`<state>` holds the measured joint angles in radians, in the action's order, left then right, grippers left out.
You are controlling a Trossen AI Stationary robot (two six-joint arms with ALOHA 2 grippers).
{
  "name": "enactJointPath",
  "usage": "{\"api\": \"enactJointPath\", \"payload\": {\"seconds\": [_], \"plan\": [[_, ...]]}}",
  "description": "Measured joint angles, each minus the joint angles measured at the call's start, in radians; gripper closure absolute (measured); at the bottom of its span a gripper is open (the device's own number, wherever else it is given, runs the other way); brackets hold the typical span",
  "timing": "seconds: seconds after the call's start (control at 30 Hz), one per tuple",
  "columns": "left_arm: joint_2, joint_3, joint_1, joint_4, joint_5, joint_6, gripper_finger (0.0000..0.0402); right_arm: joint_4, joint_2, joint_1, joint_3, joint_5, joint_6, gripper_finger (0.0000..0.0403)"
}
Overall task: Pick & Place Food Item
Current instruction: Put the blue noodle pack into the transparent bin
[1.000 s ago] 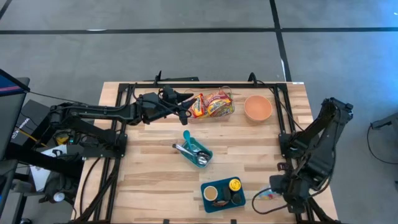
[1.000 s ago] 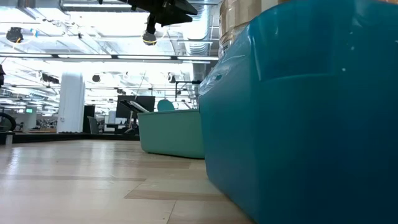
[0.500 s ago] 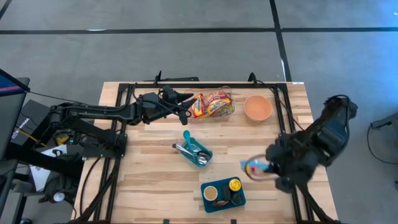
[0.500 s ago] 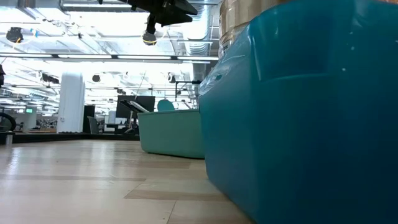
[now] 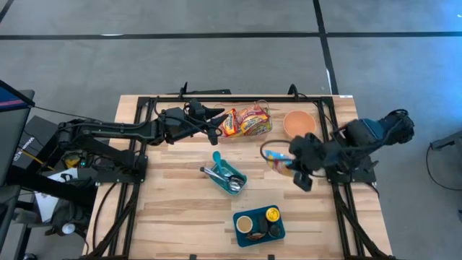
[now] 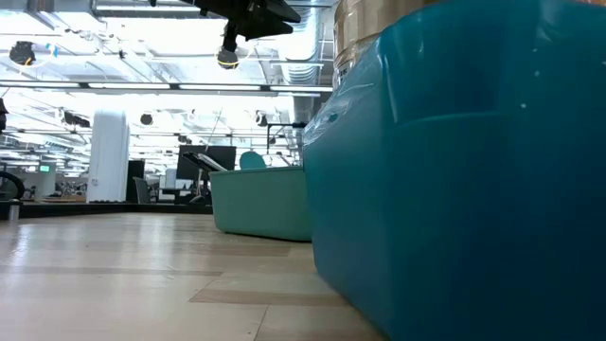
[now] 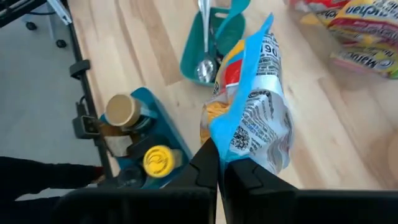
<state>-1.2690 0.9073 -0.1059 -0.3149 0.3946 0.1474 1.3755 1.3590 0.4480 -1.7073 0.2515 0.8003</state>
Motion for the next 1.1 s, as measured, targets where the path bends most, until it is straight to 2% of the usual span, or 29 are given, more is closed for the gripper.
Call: {"api": "enactJointPath", "payload": {"seconds": [0.13,0.5,0.7,1.1], "plan": [[0.0,0.0,0.0,0.0,0.0,0.0,0.028,-0.011,0.0,-0.088,0.0,-0.04,-0.091,0.0403],[0.0,0.0,0.0,0.0,0.0,0.0,0.028,-0.035,0.004,-0.26,0.0,-0.07,-0.3,0.0403],[0.0,0.0,0.0,0.0,0.0,0.0,0.028,-0.132,0.005,-0.333,0.042,-0.078,-0.417,0.0403],[0.0,0.0,0.0,0.0,0.0,0.0,0.028,-0.269,0.004,-0.492,0.139,-0.275,-0.569,0.0403]]}}
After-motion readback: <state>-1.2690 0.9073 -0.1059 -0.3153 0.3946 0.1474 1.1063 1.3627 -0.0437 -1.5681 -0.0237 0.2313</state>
